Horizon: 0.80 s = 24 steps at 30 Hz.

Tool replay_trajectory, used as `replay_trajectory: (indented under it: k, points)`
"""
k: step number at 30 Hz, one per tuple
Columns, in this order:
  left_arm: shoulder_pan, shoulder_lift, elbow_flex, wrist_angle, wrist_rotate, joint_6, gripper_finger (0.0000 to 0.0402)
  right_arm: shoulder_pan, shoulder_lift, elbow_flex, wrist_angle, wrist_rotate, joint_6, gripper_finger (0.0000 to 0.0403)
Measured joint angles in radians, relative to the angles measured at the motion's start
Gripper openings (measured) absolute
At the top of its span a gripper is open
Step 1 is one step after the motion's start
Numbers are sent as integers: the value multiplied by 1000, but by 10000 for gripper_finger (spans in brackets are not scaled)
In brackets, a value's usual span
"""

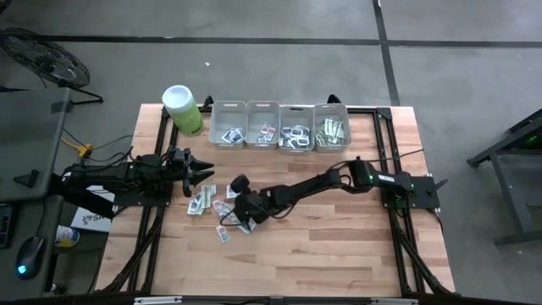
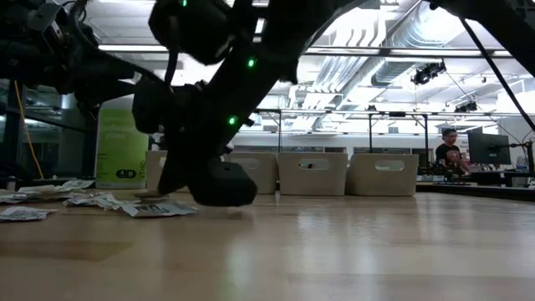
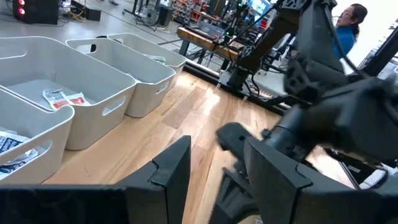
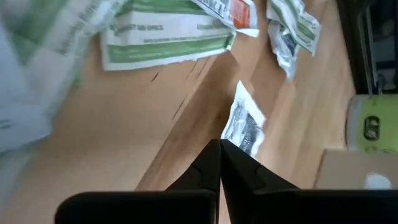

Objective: Pick & Place First Aid Supplies
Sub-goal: Put the towelette pack into the middle right gray bin

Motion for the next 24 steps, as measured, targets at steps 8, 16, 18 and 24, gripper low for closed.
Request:
replay_trajectory:
  k: [8, 16, 18, 24]
  points:
    - [0, 0, 0, 0, 0, 0, 150, 26, -56, 2, -154, 142, 137, 0]
    - [0, 0, 0, 0, -1, 0, 150, 64, -83, 4, -201, 265, 162, 0]
    - [0, 0, 0, 0, 0, 0, 150, 66, -83, 4, -212, 275, 161, 0]
    - [0, 0, 0, 0, -1, 0, 150, 66, -104, 4, -354, 350, 233, 0]
